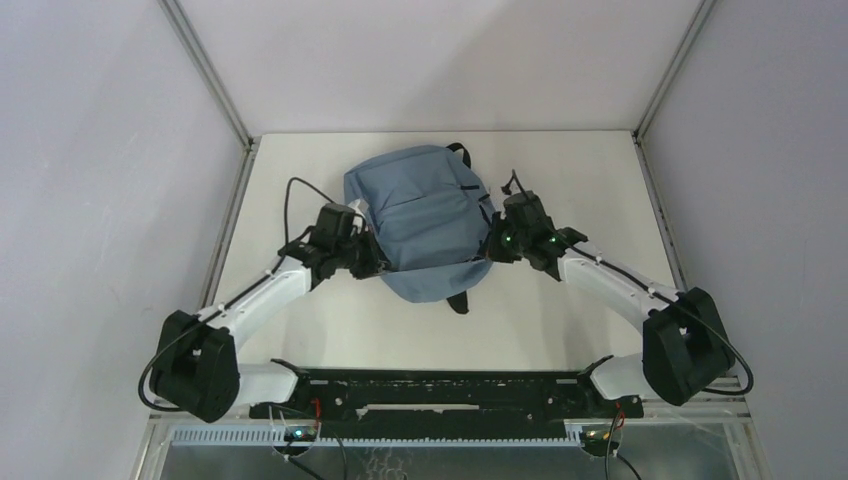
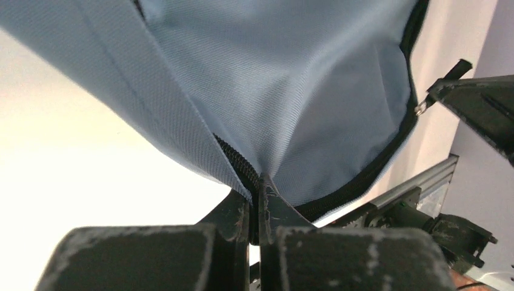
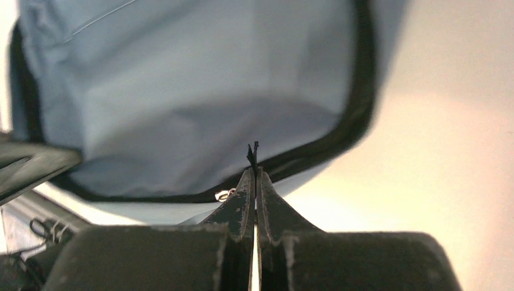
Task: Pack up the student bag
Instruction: Zip the student bag at the center of the board.
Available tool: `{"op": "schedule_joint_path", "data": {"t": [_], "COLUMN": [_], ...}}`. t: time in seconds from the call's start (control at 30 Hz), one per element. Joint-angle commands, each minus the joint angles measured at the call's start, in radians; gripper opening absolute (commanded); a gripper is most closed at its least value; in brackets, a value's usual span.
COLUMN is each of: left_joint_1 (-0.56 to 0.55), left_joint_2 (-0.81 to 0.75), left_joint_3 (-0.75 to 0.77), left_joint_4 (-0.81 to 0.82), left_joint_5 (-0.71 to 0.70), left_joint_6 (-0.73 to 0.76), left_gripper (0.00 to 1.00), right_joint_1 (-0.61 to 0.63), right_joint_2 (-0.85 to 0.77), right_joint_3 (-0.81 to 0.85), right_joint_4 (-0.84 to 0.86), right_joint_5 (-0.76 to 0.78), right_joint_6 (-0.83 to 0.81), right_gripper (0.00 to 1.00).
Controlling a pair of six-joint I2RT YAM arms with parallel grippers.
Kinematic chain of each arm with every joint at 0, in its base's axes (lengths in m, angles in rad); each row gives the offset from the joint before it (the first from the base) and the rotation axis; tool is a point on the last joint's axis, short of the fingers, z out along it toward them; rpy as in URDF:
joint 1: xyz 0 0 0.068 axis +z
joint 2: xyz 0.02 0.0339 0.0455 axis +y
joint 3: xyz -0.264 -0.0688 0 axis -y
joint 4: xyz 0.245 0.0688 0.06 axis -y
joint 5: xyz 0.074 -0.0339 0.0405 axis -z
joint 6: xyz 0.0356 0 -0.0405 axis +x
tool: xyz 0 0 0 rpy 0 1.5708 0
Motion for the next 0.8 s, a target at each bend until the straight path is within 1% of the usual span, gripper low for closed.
{"op": "schedule_joint_path", "data": {"t": [0.0, 0.13, 0.2, 0.33, 0.4, 0.5, 0.53, 0.6, 0.63, 0.67, 0.7, 0.77], "left_joint_1": [0.094, 0.135, 0.148, 0.164, 0.168, 0.167, 0.165, 0.165, 0.159, 0.139, 0.101, -0.023], "left_joint_2": [-0.069, -0.113, -0.126, -0.15, -0.162, -0.188, -0.2, -0.226, -0.232, -0.239, -0.246, -0.253], "left_joint_3": [0.014, 0.003, 0.015, 0.045, 0.051, 0.063, 0.071, 0.099, 0.127, 0.157, 0.186, 0.239], "left_joint_4": [-0.081, -0.102, -0.131, -0.172, -0.154, -0.118, -0.119, -0.138, -0.165, -0.193, -0.211, -0.221], "left_joint_5": [-0.039, -0.057, -0.086, -0.132, -0.09, -0.005, 0.009, 0.047, 0.077, 0.094, 0.079, -0.013], "left_joint_6": [0.072, 0.094, 0.114, 0.157, 0.196, 0.251, 0.273, 0.324, 0.345, 0.363, 0.383, 0.409], "left_gripper": [0.0, 0.0, 0.0, 0.0, 0.0, 0.01, 0.1, 0.33, 0.41, 0.46, 0.52, 0.61], "right_joint_1": [-0.085, -0.091, -0.096, -0.144, -0.18, -0.199, -0.197, -0.184, -0.174, -0.162, -0.149, -0.123], "right_joint_2": [0.025, 0.027, 0.039, 0.066, 0.078, 0.104, 0.11, 0.106, 0.1, 0.098, 0.098, 0.099], "right_joint_3": [-0.012, -0.012, -0.012, -0.012, -0.012, 0.004, 0.016, 0.025, 0.026, 0.03, 0.038, 0.053], "right_joint_4": [0.076, 0.103, 0.107, 0.141, 0.182, 0.247, 0.251, 0.261, 0.265, 0.26, 0.245, 0.206], "right_joint_5": [0.037, 0.061, 0.098, 0.175, 0.183, 0.11, 0.068, 0.007, -0.022, -0.045, -0.058, -0.08], "right_joint_6": [0.003, -0.011, -0.015, -0.007, 0.018, 0.005, -0.005, -0.013, -0.016, -0.018, -0.021, -0.026], "right_gripper": [0.0, 0.0, 0.0, 0.0, 0.0, 0.0, 0.0, 0.0, 0.0, 0.0, 0.0, 0.0]}}
